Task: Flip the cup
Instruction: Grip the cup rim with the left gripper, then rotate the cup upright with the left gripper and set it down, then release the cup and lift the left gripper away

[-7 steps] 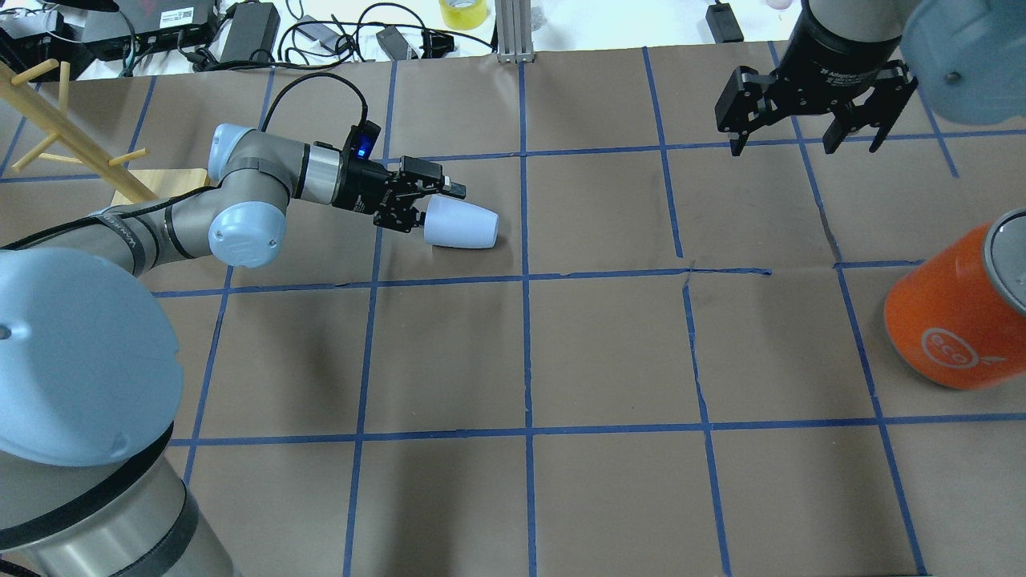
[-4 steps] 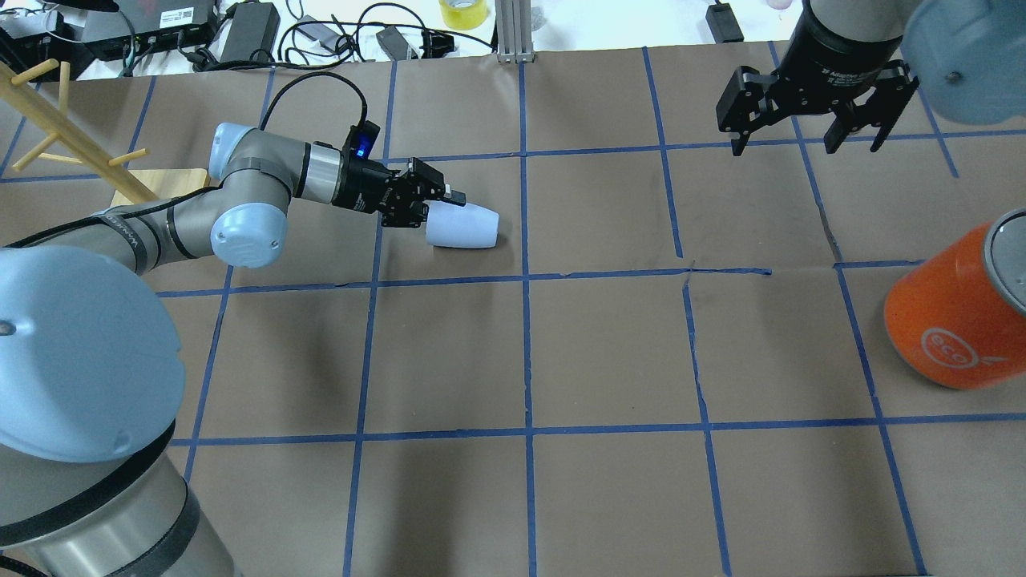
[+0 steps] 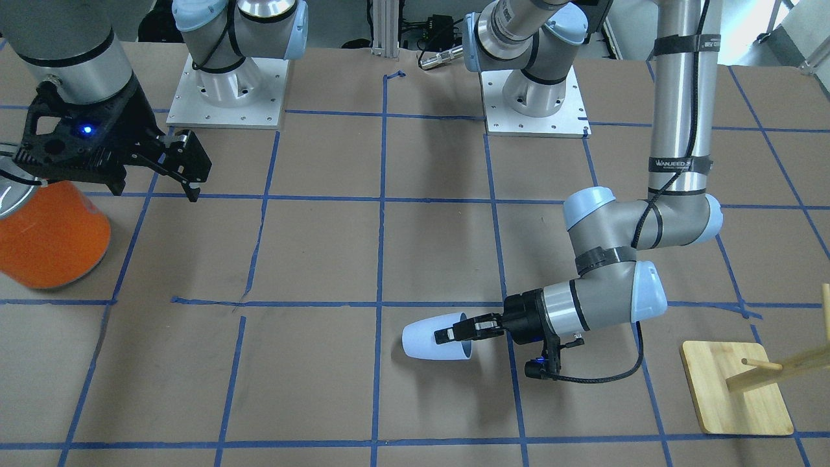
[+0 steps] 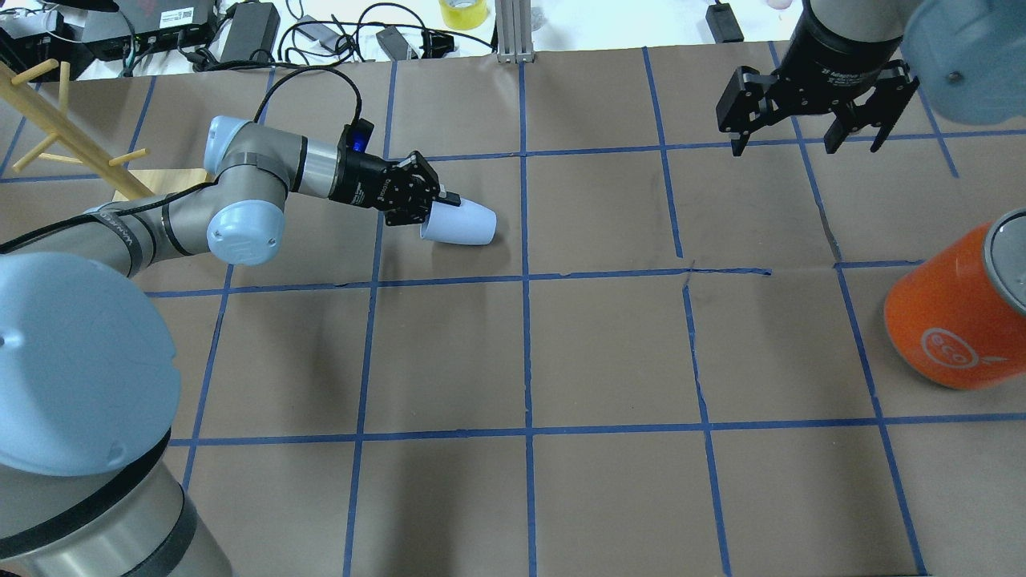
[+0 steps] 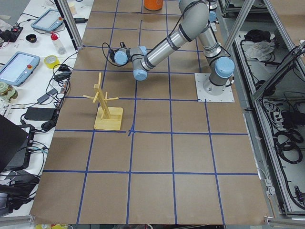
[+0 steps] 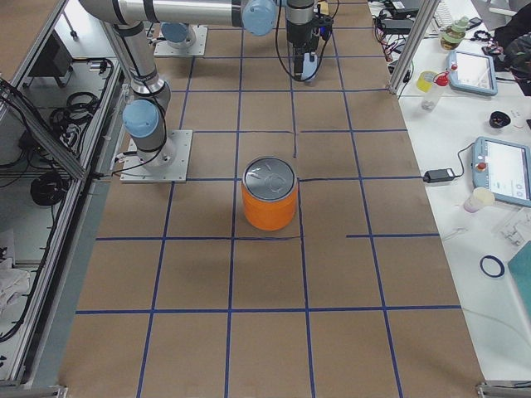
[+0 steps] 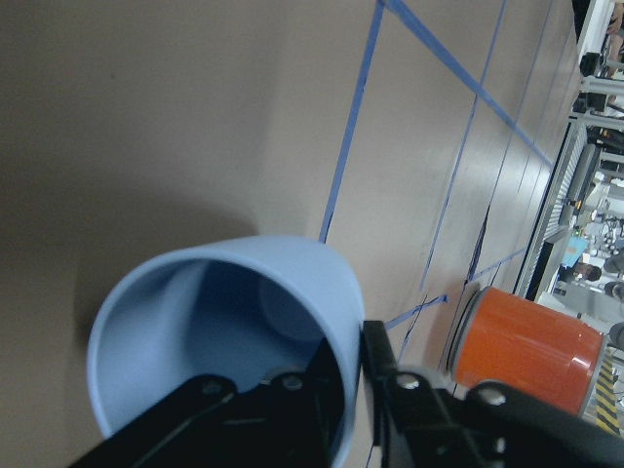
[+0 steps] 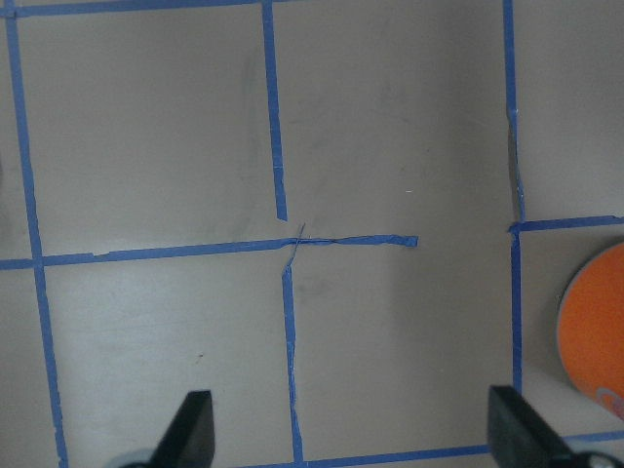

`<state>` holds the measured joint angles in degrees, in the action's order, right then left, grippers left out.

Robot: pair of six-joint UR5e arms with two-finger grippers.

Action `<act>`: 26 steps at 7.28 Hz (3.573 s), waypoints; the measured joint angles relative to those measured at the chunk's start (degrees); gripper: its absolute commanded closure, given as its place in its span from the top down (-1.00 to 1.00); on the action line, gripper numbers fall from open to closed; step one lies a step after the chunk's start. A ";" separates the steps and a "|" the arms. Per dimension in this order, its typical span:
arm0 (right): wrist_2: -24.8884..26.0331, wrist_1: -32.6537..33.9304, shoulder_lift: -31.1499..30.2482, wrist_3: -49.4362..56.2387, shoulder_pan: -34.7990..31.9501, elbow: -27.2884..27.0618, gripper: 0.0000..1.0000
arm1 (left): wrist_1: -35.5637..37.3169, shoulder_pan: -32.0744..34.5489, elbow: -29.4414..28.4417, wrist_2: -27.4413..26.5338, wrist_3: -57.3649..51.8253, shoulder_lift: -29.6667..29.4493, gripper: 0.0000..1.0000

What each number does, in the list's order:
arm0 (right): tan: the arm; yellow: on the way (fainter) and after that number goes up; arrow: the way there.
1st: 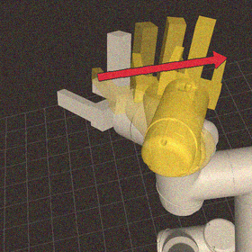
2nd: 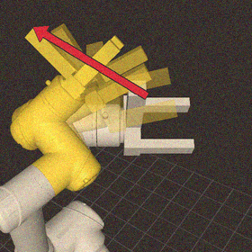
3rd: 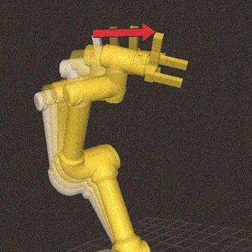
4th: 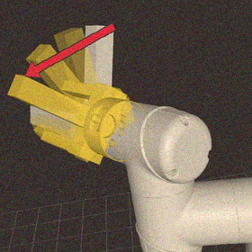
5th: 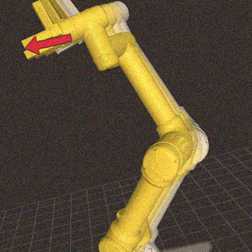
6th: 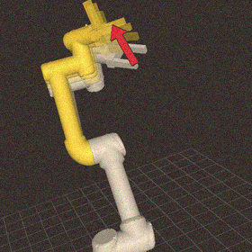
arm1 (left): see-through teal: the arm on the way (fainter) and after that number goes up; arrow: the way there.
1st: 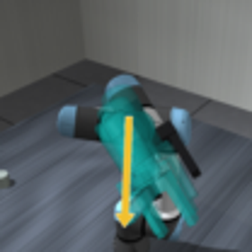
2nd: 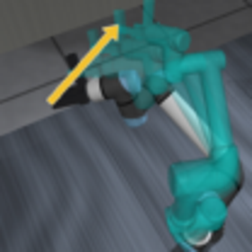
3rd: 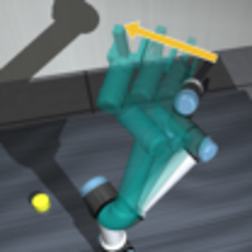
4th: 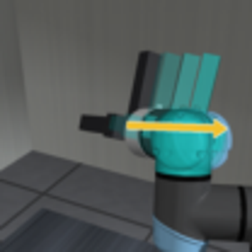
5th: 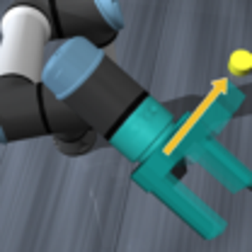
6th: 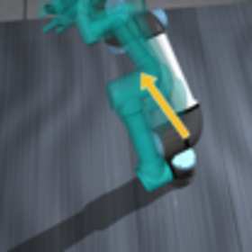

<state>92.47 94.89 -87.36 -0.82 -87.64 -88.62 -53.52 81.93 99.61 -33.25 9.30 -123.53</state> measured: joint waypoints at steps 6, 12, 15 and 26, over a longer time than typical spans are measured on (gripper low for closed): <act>0.07 -0.05 0.00 0.05 0.02 -0.06 1.00 | 0.07 0.06 -4.63 -30.60 2.15 8.39 -1.00; 0.08 0.02 0.00 0.09 0.02 -0.40 1.00 | 0.35 0.07 -5.95 -54.14 -27.50 6.35 -1.00; 0.08 0.04 0.00 0.10 0.02 -0.41 1.00 | 0.67 0.07 -6.10 -56.61 -31.78 5.73 0.64; 0.08 -0.05 0.00 0.04 0.02 -0.50 1.00 | -38.29 4.33 -17.41 -59.55 -14.56 31.79 1.00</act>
<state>92.55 94.83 -87.36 -0.79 -87.63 -89.12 -91.81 86.26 82.20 -92.80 -5.26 -91.74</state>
